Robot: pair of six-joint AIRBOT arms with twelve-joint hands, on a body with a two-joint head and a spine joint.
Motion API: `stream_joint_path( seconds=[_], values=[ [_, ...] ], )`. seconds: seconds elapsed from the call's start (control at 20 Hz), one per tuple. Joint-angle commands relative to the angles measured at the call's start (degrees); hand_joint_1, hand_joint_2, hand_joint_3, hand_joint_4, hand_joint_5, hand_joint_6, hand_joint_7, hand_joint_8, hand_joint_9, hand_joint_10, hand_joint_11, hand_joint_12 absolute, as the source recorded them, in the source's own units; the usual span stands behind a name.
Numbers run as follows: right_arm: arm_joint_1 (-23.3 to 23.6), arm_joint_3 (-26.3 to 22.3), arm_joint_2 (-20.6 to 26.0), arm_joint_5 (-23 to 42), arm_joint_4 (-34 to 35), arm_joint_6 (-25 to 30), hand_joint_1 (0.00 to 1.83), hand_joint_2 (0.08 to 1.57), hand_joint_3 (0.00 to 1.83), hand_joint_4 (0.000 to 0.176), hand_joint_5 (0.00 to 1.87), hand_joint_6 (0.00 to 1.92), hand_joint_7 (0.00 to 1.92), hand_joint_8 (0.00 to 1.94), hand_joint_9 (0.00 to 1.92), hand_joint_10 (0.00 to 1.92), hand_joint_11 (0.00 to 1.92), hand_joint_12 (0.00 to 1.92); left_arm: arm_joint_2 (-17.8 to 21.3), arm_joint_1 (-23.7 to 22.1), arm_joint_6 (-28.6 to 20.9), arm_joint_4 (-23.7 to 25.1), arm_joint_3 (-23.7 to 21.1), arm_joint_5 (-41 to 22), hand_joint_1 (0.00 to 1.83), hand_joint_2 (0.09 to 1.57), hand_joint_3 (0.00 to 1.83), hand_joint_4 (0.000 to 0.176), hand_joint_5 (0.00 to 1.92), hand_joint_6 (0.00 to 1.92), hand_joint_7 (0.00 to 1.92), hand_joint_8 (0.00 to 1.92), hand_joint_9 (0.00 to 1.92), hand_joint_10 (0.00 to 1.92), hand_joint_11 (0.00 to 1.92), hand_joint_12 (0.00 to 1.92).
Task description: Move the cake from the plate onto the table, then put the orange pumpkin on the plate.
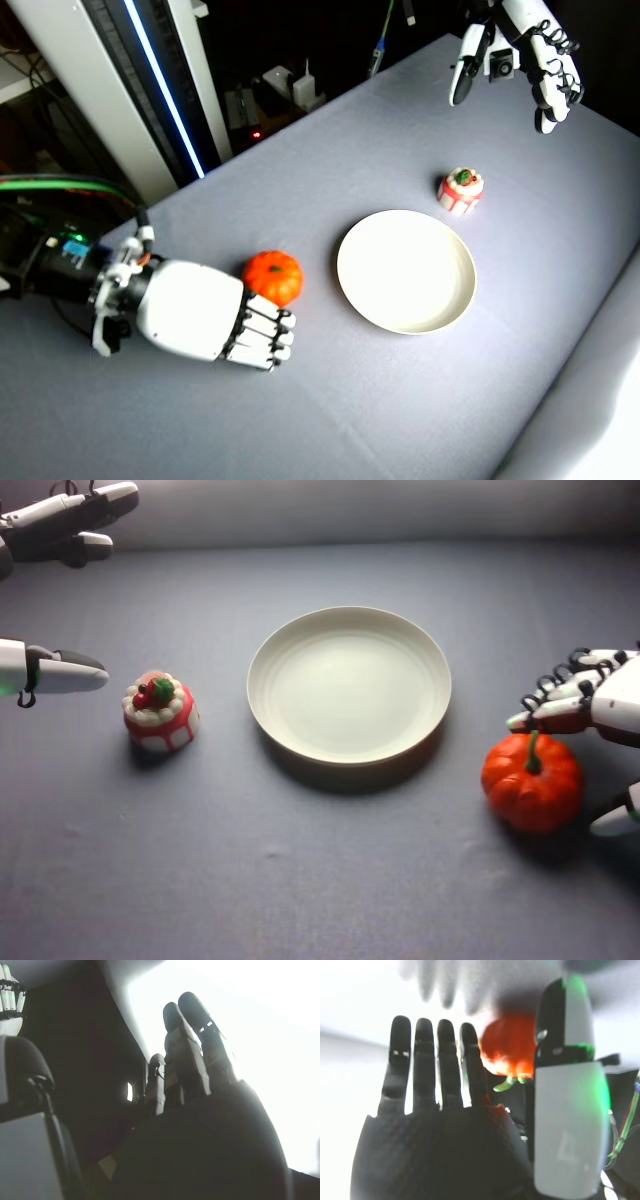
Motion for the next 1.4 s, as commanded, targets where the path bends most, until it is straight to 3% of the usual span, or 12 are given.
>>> stream_joint_path(
  seconds=[0.0,0.15,0.3,0.4,0.45,0.5,0.55,0.65,0.8,1.05,1.15,1.35],
  values=[
    [0.90,-0.56,1.01,6.04,0.16,0.07,0.91,0.93,0.00,0.000,0.30,0.00,0.24,0.00,0.27,0.00,0.00,1.15,0.24,-0.35,-0.18,-2.94,0.16,-6.28,1.01,0.92,0.00,0.139,0.07,0.00,0.13,0.00,0.42,0.00,0.15,0.97],
    [2.51,-2.57,3.00,7.64,-0.95,0.07,0.89,0.89,0.00,0.000,0.27,0.00,0.23,0.01,0.25,0.01,0.00,1.17,0.25,-0.11,-0.18,-3.07,0.11,-6.26,1.00,0.91,0.00,0.139,0.10,0.00,0.13,0.00,0.42,0.00,0.05,1.05],
    [4.28,-5.09,4.03,7.94,-4.45,0.07,0.82,0.84,0.00,0.000,0.23,0.00,0.19,0.00,0.18,0.00,0.00,0.90,0.07,0.41,-0.18,-3.30,0.06,-6.35,1.03,0.88,0.00,0.164,0.15,0.01,0.15,0.00,0.42,0.00,0.00,1.11],
    [4.50,-6.07,4.04,8.36,-5.38,0.08,0.82,0.79,0.00,0.004,0.12,0.00,0.04,0.00,0.03,0.00,0.00,0.71,0.03,0.47,-0.18,-3.33,0.03,-6.34,1.04,0.89,0.00,0.154,0.11,0.00,0.11,0.00,0.38,0.00,0.00,1.01],
    [4.54,-6.58,4.04,8.36,-5.99,0.09,0.79,0.78,0.00,0.033,0.09,0.00,0.01,0.00,0.01,0.00,0.00,0.68,-0.07,0.59,-0.18,-3.33,0.01,-6.24,1.03,0.89,0.00,0.151,0.11,0.00,0.11,0.00,0.38,0.00,0.00,1.00],
    [4.54,-6.69,4.04,8.36,-6.21,0.23,0.78,0.76,0.00,0.111,0.03,0.02,0.00,0.00,0.00,0.00,0.00,0.48,-0.17,0.68,-0.18,-3.33,0.01,-6.12,1.02,0.89,0.00,0.153,0.09,0.00,0.09,0.00,0.37,0.00,0.00,0.97],
    [4.54,-6.54,4.04,8.38,-6.24,0.36,0.78,0.74,0.00,0.131,0.02,0.01,0.00,0.00,0.00,0.00,0.00,0.37,-0.20,0.83,-0.18,-3.33,0.01,-6.10,1.02,0.89,0.00,0.158,0.09,0.00,0.07,0.00,0.35,0.00,0.00,0.92],
    [4.53,-6.15,4.04,8.37,-6.26,0.68,0.80,0.74,0.00,0.078,0.02,0.00,0.00,0.00,0.00,0.00,0.00,0.24,-0.29,0.95,-0.18,-3.33,0.02,-6.02,1.02,0.89,0.00,0.173,0.11,0.00,0.10,0.00,0.39,0.01,0.00,1.11],
    [4.45,-5.76,3.95,7.67,-6.17,0.79,0.80,0.76,0.00,0.073,0.06,0.01,0.00,0.00,0.00,0.00,0.00,0.16,-0.53,1.06,-0.18,-3.31,0.03,-6.00,0.98,0.87,0.00,0.165,0.08,0.00,0.10,0.00,0.40,0.01,0.00,1.22],
    [3.24,-4.57,2.74,7.37,-4.67,0.89,0.85,0.80,0.00,0.030,0.22,0.01,0.15,0.01,0.10,0.02,0.00,0.59,-0.70,1.48,-0.18,-3.29,0.03,-6.01,0.98,0.87,0.00,0.165,0.10,0.01,0.12,0.01,0.40,0.01,0.07,1.26],
    [3.22,-4.33,2.23,7.36,-4.67,0.89,0.85,0.80,0.00,0.052,0.24,0.01,0.18,0.00,0.16,0.02,0.00,0.89,-0.72,1.66,-0.18,-3.30,0.02,-6.14,0.97,0.87,0.00,0.175,0.12,0.01,0.12,0.01,0.41,0.01,0.03,1.24],
    [1.89,-2.97,0.82,7.36,-4.41,2.58,0.88,0.83,0.01,0.000,0.32,0.02,0.35,0.03,0.34,0.07,0.00,1.25,-1.11,1.82,-0.18,-3.27,0.10,-6.08,0.98,0.88,0.00,0.175,0.15,0.00,0.13,0.00,0.43,0.01,0.02,1.22]
  ],
)
